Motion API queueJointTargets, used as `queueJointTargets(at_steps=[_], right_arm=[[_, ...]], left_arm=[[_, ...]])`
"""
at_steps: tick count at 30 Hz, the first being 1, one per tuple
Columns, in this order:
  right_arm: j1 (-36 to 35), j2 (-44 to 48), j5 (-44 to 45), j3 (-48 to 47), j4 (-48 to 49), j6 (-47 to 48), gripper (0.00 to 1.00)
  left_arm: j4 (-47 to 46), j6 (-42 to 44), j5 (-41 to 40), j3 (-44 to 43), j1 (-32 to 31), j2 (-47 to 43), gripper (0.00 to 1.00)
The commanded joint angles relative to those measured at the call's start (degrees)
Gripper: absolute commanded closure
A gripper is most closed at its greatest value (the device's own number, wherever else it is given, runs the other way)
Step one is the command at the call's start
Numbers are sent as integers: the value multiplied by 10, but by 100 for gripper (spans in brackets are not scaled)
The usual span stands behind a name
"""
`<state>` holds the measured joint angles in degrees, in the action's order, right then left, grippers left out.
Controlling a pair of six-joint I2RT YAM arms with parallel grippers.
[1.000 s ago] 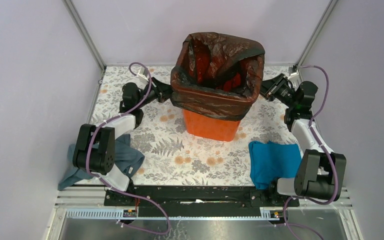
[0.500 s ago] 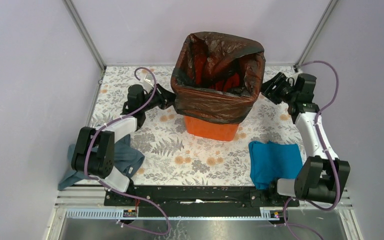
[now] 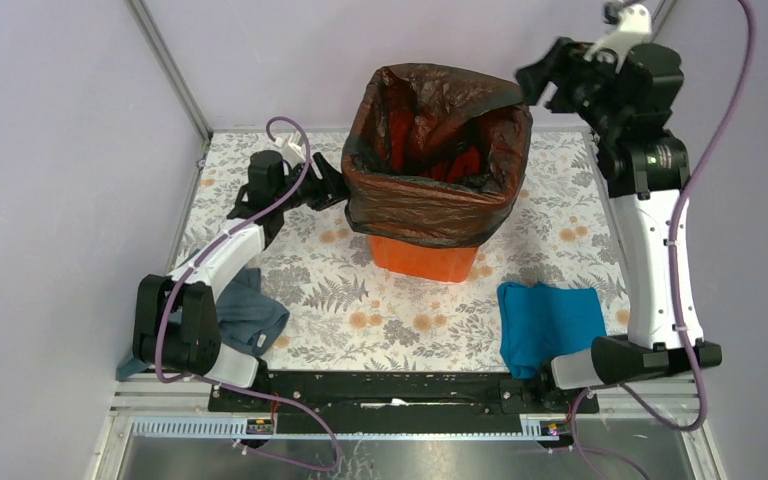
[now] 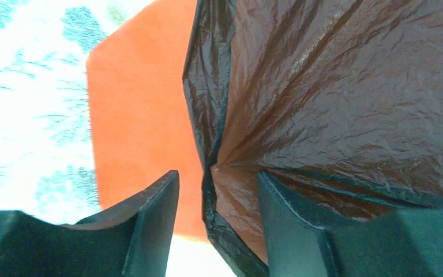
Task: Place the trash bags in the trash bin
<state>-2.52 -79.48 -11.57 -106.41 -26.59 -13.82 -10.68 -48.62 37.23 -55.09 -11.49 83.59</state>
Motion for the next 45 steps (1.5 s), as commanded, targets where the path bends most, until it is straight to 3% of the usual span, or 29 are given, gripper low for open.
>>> queueJointTargets(at_steps=[1, 5, 10, 16, 20, 26, 29, 38, 45], right_arm=[[-103, -81, -60, -109, -73, 78, 25], [-186, -160, -86, -161, -102, 98, 29], [-202, -261, -107, -239, -137, 72, 39], [-202, -372, 69, -373, -234, 129, 46], [-202, -369, 232, -335, -196, 176, 47], [-202, -374, 326, -327, -161, 218, 40], [-206, -369, 295, -345, -187, 218, 34], [-212, -237, 21, -233, -173, 125, 16], [-211, -146, -18, -123, -163, 96, 8]], left_arm=[[115, 115, -44, -58, -1, -28, 42], [136, 139, -58, -61, -1, -41, 35], [142, 156, -54, -56, -1, -50, 30], [136, 156, -57, -48, 0, -65, 26], [127, 152, -60, -40, 1, -67, 25], [113, 140, -58, -31, 9, -69, 24], [109, 139, -59, -28, 12, -70, 24], [109, 136, -58, -25, 15, -66, 23], [109, 137, -63, -22, 15, -67, 22]])
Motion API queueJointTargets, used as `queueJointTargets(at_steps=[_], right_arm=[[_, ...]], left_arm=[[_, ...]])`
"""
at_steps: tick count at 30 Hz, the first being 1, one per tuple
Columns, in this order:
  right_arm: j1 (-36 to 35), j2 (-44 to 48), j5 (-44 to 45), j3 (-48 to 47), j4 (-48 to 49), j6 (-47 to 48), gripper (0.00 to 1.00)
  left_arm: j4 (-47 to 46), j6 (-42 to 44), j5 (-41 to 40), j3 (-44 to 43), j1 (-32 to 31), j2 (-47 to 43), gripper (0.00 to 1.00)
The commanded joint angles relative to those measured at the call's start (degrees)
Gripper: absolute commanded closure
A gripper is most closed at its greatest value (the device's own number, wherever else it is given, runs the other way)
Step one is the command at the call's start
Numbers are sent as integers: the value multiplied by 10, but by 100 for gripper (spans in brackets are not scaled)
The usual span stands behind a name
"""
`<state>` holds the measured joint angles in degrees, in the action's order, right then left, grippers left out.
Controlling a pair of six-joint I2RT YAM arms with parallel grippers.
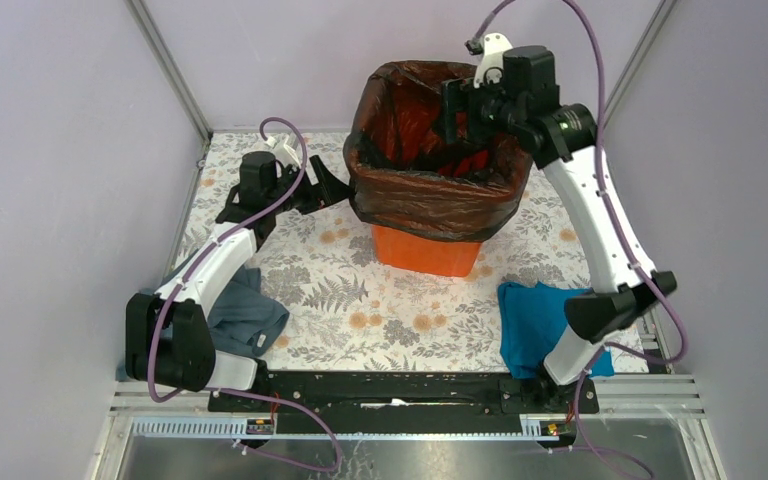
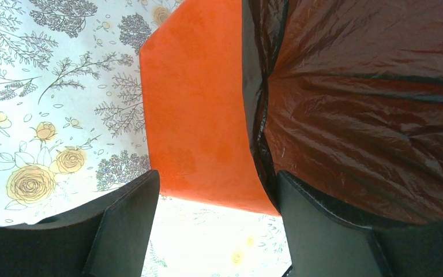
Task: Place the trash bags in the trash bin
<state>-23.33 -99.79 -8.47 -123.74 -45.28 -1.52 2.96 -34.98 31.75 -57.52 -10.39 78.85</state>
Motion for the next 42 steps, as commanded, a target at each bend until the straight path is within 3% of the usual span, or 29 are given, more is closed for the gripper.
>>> queueJointTargets(at_steps=[1, 7, 11, 13, 17, 23, 27, 30, 34, 38, 42], right_arm=[[-3, 69, -32, 68, 27, -27, 7], [-3, 121, 169, 154, 11, -4, 7], [-4, 126, 132, 151, 15, -12, 7], [-4, 129, 93, 132, 24, -29, 1], [-4, 165, -2, 123, 67, -64, 0], [-4, 267, 2, 168, 121, -105, 0], [-4, 372, 5, 237, 160, -107, 0], [-4, 467, 31, 311, 194, -116, 0], [-4, 615, 155, 443, 257, -160, 0], [-4, 688, 253, 483, 232, -194, 0], [-3, 706, 264, 468, 194, -191, 0]], left_arm=[[-28, 2, -9, 3, 4, -21, 22], [-27, 11, -25, 5, 4, -33, 20], [-8, 19, -50, 0, 2, -44, 15], [2, 24, -72, 0, 2, -57, 12], [47, 43, -119, -6, 2, -106, 5], [126, 74, -181, -64, 3, -189, 1], [135, 67, -176, -129, 3, -232, 1], [65, 41, -114, -144, 2, -270, 1], [-104, -25, -27, -112, 2, -320, 1], [-243, -65, -45, -51, 2, -380, 1], [-253, -46, -72, -43, 2, -411, 1]])
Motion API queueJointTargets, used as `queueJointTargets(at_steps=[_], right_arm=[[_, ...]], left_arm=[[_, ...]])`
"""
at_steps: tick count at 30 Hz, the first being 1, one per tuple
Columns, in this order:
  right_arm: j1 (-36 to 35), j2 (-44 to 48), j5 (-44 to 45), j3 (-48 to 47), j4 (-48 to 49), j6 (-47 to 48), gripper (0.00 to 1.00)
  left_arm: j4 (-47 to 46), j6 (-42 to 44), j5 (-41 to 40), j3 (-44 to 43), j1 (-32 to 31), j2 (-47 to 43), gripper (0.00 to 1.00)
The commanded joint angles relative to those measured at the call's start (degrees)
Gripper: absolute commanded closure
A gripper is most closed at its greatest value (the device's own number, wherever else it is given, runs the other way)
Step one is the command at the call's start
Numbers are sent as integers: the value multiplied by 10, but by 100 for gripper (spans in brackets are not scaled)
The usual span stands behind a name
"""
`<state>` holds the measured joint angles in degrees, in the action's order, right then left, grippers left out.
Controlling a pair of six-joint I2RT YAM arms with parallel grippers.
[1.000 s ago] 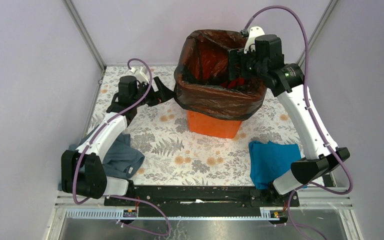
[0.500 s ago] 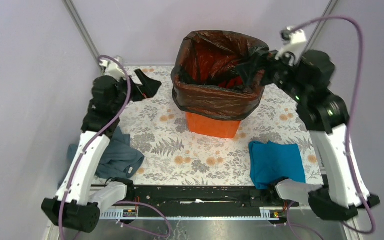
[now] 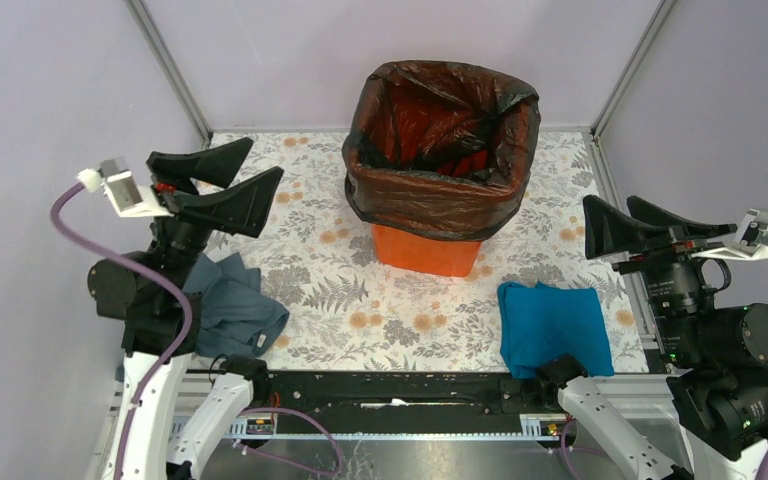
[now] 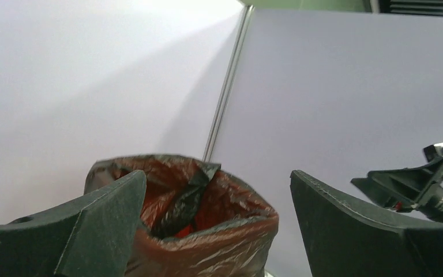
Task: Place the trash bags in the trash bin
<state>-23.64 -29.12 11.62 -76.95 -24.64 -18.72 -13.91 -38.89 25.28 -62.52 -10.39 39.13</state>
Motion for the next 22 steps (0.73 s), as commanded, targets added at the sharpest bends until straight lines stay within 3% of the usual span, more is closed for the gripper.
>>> queueJointTargets(at_steps=[1, 11, 22], right_arm=[[0, 3, 61, 1, -12, -16, 0], [0, -12, 19, 33, 41, -26, 0], [0, -26, 32, 34, 46, -29, 0]], left_arm=[[-78, -1, -14, 3, 2, -16, 1], [0, 44, -61, -13, 2, -22, 1], [12, 58, -72, -16, 2, -22, 1]])
